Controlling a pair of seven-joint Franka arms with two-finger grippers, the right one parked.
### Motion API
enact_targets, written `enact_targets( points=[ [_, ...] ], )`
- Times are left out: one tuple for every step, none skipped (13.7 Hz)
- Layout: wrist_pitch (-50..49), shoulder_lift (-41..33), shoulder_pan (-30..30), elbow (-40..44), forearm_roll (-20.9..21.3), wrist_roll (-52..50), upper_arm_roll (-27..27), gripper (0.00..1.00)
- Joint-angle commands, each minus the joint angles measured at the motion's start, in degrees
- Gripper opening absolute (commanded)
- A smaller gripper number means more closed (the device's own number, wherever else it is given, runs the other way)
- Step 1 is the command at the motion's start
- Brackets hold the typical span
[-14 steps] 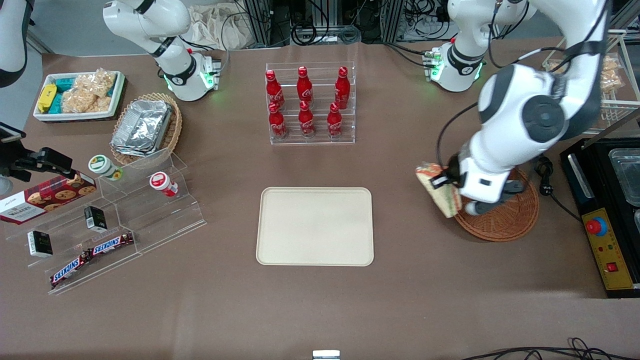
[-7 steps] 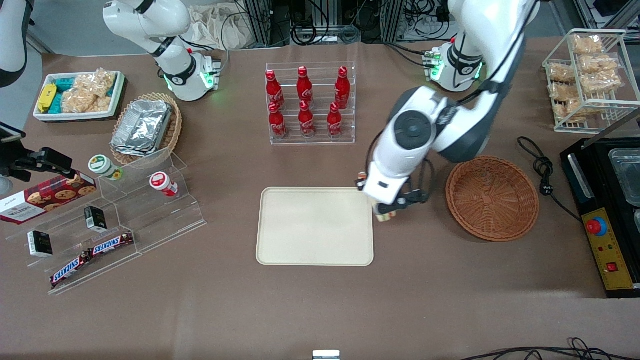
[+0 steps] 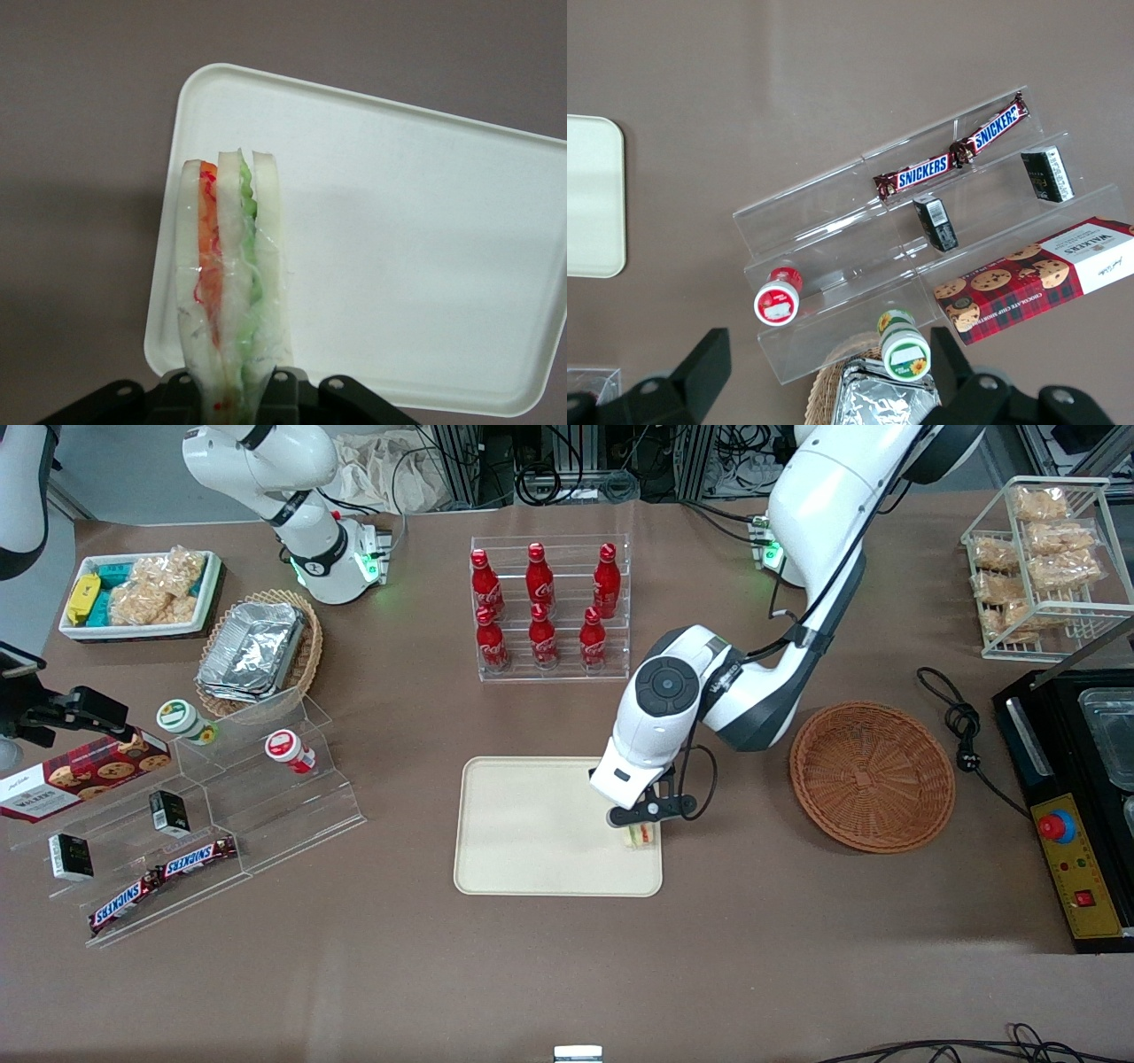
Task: Place sandwich from basket to tray
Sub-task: 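Lower the sandwich onto the cream tray and open the left gripper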
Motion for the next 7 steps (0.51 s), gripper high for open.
enact_targets(
  points=[
    [2.5, 3.1, -0.8, 1.4, 1.1, 3.8, 0.5, 0.0],
    [4.0, 3.7, -0.8, 0.8, 1.5, 4.8, 0.5, 0.0],
    [4.9, 3.7, -0.7, -0.6, 2.0, 6.0, 0.5, 0.0],
    [5.2, 3.6, -0.5, -1.8, 2.2, 7.0, 0.6, 0.0],
    [5.5, 3.7, -0.4, -2.5, 2.2, 8.5, 0.6, 0.0],
    [6.1, 3.7, -0.2, -3.2, 2.3, 10.5, 0.8, 0.0],
    [7.1, 3.7, 0.0, -4.1, 2.4, 12.6, 0.9, 0.0]
  ],
)
